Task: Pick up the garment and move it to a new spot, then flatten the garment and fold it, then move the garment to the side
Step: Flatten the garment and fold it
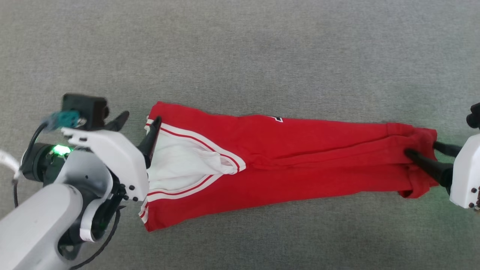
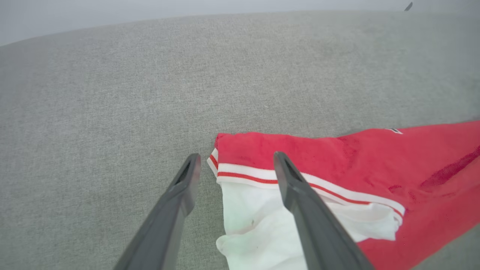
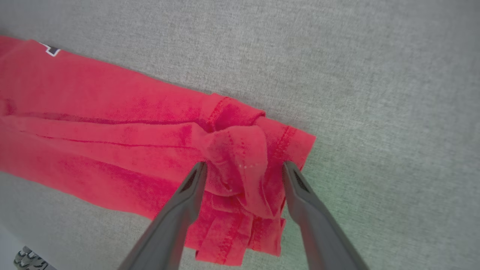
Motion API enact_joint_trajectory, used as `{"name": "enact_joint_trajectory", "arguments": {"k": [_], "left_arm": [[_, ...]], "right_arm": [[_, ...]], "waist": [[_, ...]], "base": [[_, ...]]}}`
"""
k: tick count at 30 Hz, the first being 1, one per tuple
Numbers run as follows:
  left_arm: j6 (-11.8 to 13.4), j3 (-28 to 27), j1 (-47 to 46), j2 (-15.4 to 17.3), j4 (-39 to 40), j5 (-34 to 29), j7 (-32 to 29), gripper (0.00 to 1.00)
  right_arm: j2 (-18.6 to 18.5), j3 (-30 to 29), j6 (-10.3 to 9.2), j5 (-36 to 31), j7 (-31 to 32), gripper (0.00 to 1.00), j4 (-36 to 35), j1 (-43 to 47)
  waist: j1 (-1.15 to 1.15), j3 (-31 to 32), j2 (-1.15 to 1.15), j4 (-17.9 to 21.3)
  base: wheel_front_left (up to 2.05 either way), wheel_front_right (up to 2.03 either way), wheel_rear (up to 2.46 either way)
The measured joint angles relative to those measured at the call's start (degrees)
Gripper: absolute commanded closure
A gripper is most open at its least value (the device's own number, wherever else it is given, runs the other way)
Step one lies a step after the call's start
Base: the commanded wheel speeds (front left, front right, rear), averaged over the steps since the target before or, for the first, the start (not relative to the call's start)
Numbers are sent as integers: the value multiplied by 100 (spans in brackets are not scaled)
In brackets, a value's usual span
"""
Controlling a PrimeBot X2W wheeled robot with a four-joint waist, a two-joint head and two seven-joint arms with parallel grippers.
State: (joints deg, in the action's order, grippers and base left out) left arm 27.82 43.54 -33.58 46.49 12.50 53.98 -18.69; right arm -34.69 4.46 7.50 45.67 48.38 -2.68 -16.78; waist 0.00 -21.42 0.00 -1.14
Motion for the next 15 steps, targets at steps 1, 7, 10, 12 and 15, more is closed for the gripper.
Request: {"name": "enact_joint_trajectory", "arguments": {"k": [1, 7, 10, 12, 15], "left_arm": [[-22, -82, 102, -63, -51, -1, 275, 0], [-267, -452, 588, -266, -472, -105, 1738, 0], [-332, -621, 829, -374, -732, -152, 2413, 0], [-391, -711, 988, -427, -904, -170, 2839, 0], [-513, -832, 1207, -593, -1138, -200, 3204, 0]], "right_arm": [[26, -12, 0, 27, 73, 0, 83, -1], [144, -60, -1, 132, 304, 0, 609, -131], [185, -26, 0, 238, 366, 0, 854, -280], [200, 27, 0, 299, 452, 0, 1035, -382], [214, 52, -1, 493, 603, 0, 1261, -476]], "waist": [[0, -4, 0, -19], [0, -26, 0, -189], [0, -40, 0, -279], [0, -49, 0, -335], [0, -56, 0, -420]], "base": [[0, 0, 0], [0, 0, 0], [0, 0, 0], [0, 0, 0], [0, 0, 0]]}}
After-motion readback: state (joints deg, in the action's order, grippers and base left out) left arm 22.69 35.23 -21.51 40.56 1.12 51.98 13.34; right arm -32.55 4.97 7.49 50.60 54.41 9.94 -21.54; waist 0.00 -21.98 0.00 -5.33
